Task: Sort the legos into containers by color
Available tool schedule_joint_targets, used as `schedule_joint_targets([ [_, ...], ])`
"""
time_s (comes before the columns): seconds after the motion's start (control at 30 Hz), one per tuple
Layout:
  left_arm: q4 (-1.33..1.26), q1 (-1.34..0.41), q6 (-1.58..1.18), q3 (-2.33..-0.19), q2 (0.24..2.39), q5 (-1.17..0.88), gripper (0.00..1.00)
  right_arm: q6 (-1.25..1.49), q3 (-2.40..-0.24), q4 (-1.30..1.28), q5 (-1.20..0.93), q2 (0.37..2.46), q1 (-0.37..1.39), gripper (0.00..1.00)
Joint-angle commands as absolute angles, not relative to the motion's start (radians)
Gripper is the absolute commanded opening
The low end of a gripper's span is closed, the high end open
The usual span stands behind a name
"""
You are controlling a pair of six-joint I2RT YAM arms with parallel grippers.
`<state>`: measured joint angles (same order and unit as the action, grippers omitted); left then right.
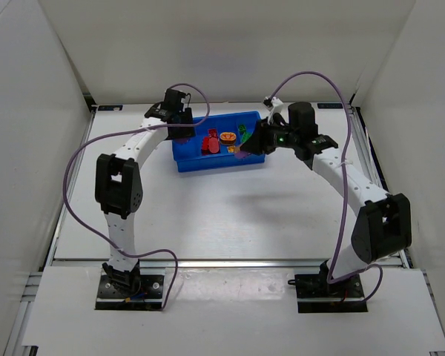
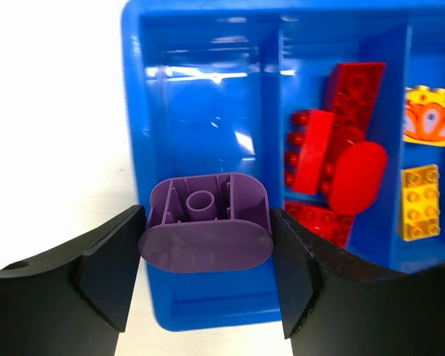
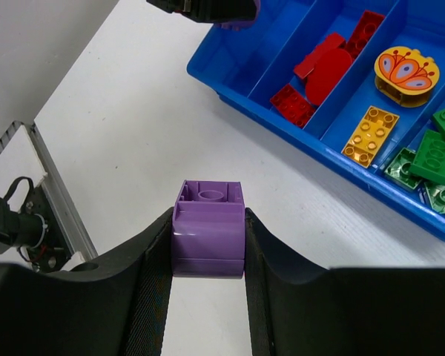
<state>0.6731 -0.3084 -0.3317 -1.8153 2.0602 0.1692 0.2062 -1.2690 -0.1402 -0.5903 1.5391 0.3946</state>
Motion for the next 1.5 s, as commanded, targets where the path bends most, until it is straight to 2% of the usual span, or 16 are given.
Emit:
schedule_joint_targets([
  [0.0,0.683,-0.301,-0.298,-1.855,2.056,0.204,0.39,0.224,-1.324,-0.110,-0.601,1.552,0.393,0.00],
  [0.07,0.687,-0.301,-0.290,-1.848,2.054,0.196,0.52,0.241,-1.333,-0.106,-0.600,1.562,0.388,0.00],
  [0.1,0.689,-0.301,-0.282,-1.844,2.054,0.192,0.67,0.253,-1.336,-0.100,-0.600,1.565,0.382,0.00],
  [0.17,0.692,-0.299,-0.276,-1.836,2.049,0.166,0.73,0.285,-1.344,-0.094,-0.598,1.577,0.376,0.00],
  [0.2,0.692,-0.296,-0.273,-1.832,2.049,0.149,0.79,0.299,-1.345,-0.094,-0.598,1.580,0.373,0.00],
  [0.43,0.687,-0.288,-0.250,-1.815,2.031,0.011,0.97,0.351,-1.364,-0.097,-0.614,1.608,0.367,0.00],
  [0.53,0.671,-0.290,-0.223,-1.793,1.984,-0.057,0.96,0.379,-1.370,-0.103,-0.609,1.615,0.357,0.00],
  [0.57,0.634,-0.288,-0.210,-1.761,1.908,-0.076,0.94,0.409,-1.370,-0.103,-0.606,1.620,0.354,0.00],
  [0.63,0.441,-0.290,-0.172,-1.597,1.803,-0.187,0.90,0.451,-1.368,-0.103,-0.597,1.626,0.336,0.00],
  [0.73,0.302,-0.340,-0.028,-1.421,1.623,-0.320,0.84,0.524,-1.376,-0.121,-0.584,1.638,0.327,0.00],
  [0.77,0.290,-0.362,0.135,-1.351,1.585,-0.339,0.83,0.543,-1.379,-0.127,-0.586,1.643,0.321,0.00],
  [0.87,0.229,-0.437,0.350,-1.168,1.427,-0.390,0.82,0.627,-1.388,-0.133,-0.603,1.660,0.321,0.00],
  [1.0,0.086,-0.534,0.568,-0.948,1.222,-0.361,0.82,0.736,-1.391,-0.133,-0.600,1.666,0.324,0.00],
  [1.13,-0.099,-0.627,0.692,-0.789,1.141,-0.269,0.76,0.871,-1.416,-0.155,-0.577,1.672,0.336,0.00],
  [1.2,-0.164,-0.669,0.768,-0.750,1.134,-0.210,0.71,0.916,-1.433,-0.176,-0.563,1.677,0.345,0.00],
  [1.47,-0.475,-0.790,0.951,-0.667,1.195,-0.040,0.71,1.078,-1.523,-0.187,-0.505,1.689,0.391,0.00],
])
